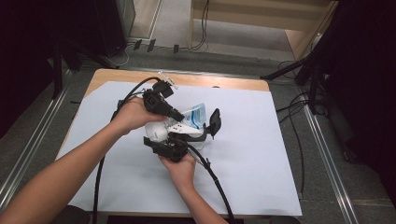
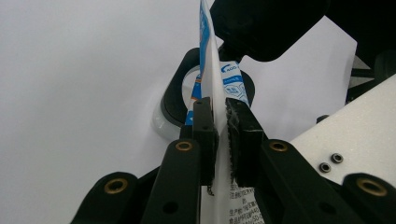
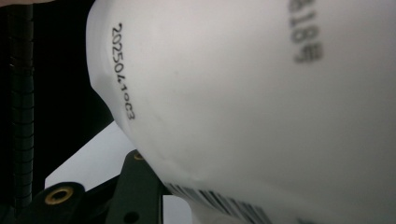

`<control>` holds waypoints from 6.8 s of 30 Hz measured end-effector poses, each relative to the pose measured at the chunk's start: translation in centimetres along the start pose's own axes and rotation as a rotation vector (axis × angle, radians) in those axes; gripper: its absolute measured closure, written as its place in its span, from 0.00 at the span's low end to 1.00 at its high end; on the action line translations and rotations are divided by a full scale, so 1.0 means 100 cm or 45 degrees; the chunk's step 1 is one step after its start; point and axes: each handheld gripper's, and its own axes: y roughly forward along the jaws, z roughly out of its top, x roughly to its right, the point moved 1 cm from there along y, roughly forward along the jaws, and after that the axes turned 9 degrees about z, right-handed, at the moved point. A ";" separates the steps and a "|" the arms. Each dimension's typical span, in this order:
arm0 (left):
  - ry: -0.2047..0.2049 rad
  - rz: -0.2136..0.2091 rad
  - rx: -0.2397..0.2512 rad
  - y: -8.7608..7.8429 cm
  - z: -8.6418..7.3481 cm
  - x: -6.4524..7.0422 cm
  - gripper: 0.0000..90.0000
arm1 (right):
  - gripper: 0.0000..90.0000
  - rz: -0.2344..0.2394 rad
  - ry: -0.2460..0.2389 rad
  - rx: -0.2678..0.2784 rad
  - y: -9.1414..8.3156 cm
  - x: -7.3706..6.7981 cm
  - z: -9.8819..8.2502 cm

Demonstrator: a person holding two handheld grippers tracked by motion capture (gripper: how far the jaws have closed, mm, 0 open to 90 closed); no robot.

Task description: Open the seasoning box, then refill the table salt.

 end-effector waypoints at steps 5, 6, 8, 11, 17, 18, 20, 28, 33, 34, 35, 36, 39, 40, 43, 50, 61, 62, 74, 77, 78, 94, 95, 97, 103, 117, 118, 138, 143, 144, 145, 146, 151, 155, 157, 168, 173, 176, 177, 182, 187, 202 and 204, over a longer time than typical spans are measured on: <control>0.004 0.002 0.006 -0.001 0.000 0.000 0.93 | 0.69 -0.005 -0.005 0.002 0.000 0.000 0.001; 0.005 0.001 0.007 -0.001 0.000 0.000 0.94 | 0.69 -0.007 -0.007 0.000 0.000 0.000 0.001; 0.006 -0.001 0.012 -0.001 0.000 0.000 0.94 | 0.70 -0.011 -0.009 -0.001 0.000 0.000 0.001; 0.004 -0.001 0.011 -0.001 -0.001 0.000 0.94 | 0.70 -0.015 -0.011 -0.001 0.000 0.000 0.000; 0.002 0.005 0.012 -0.001 -0.001 0.000 0.94 | 0.70 -0.009 -0.004 0.008 0.001 0.000 0.000; 0.001 0.004 0.014 -0.001 -0.001 0.000 0.94 | 0.70 -0.010 -0.006 0.007 0.001 0.000 0.000; 0.000 0.001 0.015 -0.001 -0.001 0.000 0.94 | 0.70 -0.012 -0.010 0.002 0.000 0.000 0.001; -0.002 0.005 0.018 -0.001 -0.001 0.000 0.94 | 0.70 -0.019 -0.008 0.001 0.001 0.000 0.001; -0.005 0.002 0.016 -0.001 -0.001 0.000 0.94 | 0.70 -0.017 -0.009 -0.002 0.001 0.000 0.001; -0.007 0.003 0.017 -0.002 0.000 0.000 0.94 | 0.70 -0.016 -0.010 -0.003 0.001 0.000 0.002; -0.016 0.001 0.019 -0.001 0.000 0.000 0.94 | 0.70 -0.014 -0.014 -0.001 0.001 0.000 0.002; -0.016 0.002 0.017 -0.001 0.000 0.000 0.94 | 0.70 -0.015 -0.008 -0.001 0.001 0.000 0.002; -0.011 0.004 0.014 -0.001 0.001 0.000 0.94 | 0.70 -0.008 0.003 0.009 0.001 0.000 0.002; -0.011 0.003 0.015 -0.001 0.001 0.000 0.94 | 0.70 -0.005 0.008 0.009 0.001 -0.001 0.003; -0.010 0.004 0.014 -0.001 0.001 0.000 0.94 | 0.70 -0.006 0.001 0.013 0.001 0.000 0.003; -0.014 0.003 0.020 -0.002 0.001 0.001 0.94 | 0.70 -0.008 0.006 0.017 0.001 -0.001 0.003; -0.009 0.006 0.016 -0.002 0.003 0.001 0.94 | 0.71 -0.003 0.020 0.032 0.000 -0.001 0.004; -0.009 0.006 0.016 -0.002 0.003 0.001 0.94 | 0.71 -0.001 0.021 0.032 0.000 -0.001 0.004; -0.006 0.002 0.015 -0.003 0.003 0.001 0.94 | 0.71 -0.003 0.022 0.036 0.000 -0.003 0.005; -0.007 0.001 0.019 -0.002 0.003 0.001 0.94 | 0.71 -0.008 0.025 0.033 0.000 -0.003 0.005; -0.006 0.000 0.018 -0.002 0.003 0.001 0.94 | 0.71 -0.011 0.024 0.032 0.000 -0.003 0.005; -0.005 0.008 0.018 -0.003 0.003 0.002 0.94 | 0.71 0.008 0.031 0.044 0.001 -0.004 0.006; -0.005 0.007 0.019 -0.004 0.003 0.002 0.94 | 0.71 0.008 0.032 0.045 0.001 -0.004 0.006; -0.005 0.008 0.021 -0.004 0.003 0.002 0.94 | 0.71 0.007 0.031 0.045 0.001 -0.004 0.006; -0.007 0.005 0.025 -0.003 0.002 0.001 0.94 | 0.71 0.000 0.029 0.038 0.001 -0.003 0.006; -0.006 0.011 0.036 -0.004 0.002 0.001 0.94 | 0.71 -0.011 0.020 0.032 0.001 -0.003 0.006; -0.005 0.012 0.035 -0.004 0.002 0.001 0.94 | 0.72 -0.011 0.020 0.033 0.001 -0.003 0.006; -0.001 0.015 0.038 -0.007 0.006 0.002 0.94 | 0.71 -0.001 0.029 0.048 0.000 -0.004 0.010; 0.001 0.015 0.032 -0.006 0.007 0.002 0.94 | 0.71 0.003 0.034 0.050 0.000 -0.004 0.010; 0.000 0.014 0.031 -0.006 0.007 0.002 0.94 | 0.71 0.004 0.033 0.049 0.000 -0.004 0.010; 0.001 0.016 0.028 -0.006 0.007 0.002 0.94 | 0.71 0.005 0.036 0.049 0.000 -0.004 0.010; 0.002 0.017 0.025 -0.006 0.007 0.002 0.94 | 0.71 0.006 0.038 0.048 0.000 -0.005 0.010; 0.002 0.018 0.020 -0.006 0.007 0.002 0.94 | 0.71 0.011 0.038 0.047 0.001 -0.005 0.010; 0.001 0.018 0.020 -0.006 0.007 0.002 0.94 | 0.71 0.014 0.042 0.049 0.001 -0.005 0.010; 0.000 0.018 0.021 -0.006 0.007 0.002 0.94 | 0.70 0.014 0.040 0.048 0.001 -0.005 0.010; 0.002 0.012 0.024 -0.005 0.007 0.003 0.94 | 0.70 0.011 0.038 0.048 0.000 -0.005 0.010; 0.002 0.017 0.022 -0.005 0.007 0.003 0.94 | 0.70 0.013 0.041 0.051 0.000 -0.005 0.010; 0.002 0.016 0.023 -0.005 0.007 0.003 0.94 | 0.70 0.014 0.043 0.055 0.001 -0.005 0.010; 0.002 0.016 0.023 -0.005 0.007 0.003 0.94 | 0.70 0.013 0.041 0.055 0.001 -0.005 0.010; 0.005 0.016 0.026 -0.005 0.007 0.003 0.94 | 0.70 0.010 0.040 0.053 0.000 -0.005 0.010; 0.004 0.014 0.030 -0.005 0.008 0.003 0.94 | 0.70 0.005 0.039 0.055 0.000 -0.005 0.010; 0.005 0.014 0.033 -0.005 0.007 0.003 0.94 | 0.71 0.003 0.038 0.056 0.000 -0.005 0.010; 0.007 0.015 0.030 -0.006 0.007 0.003 0.94 | 0.71 0.002 0.036 0.056 0.000 -0.005 0.010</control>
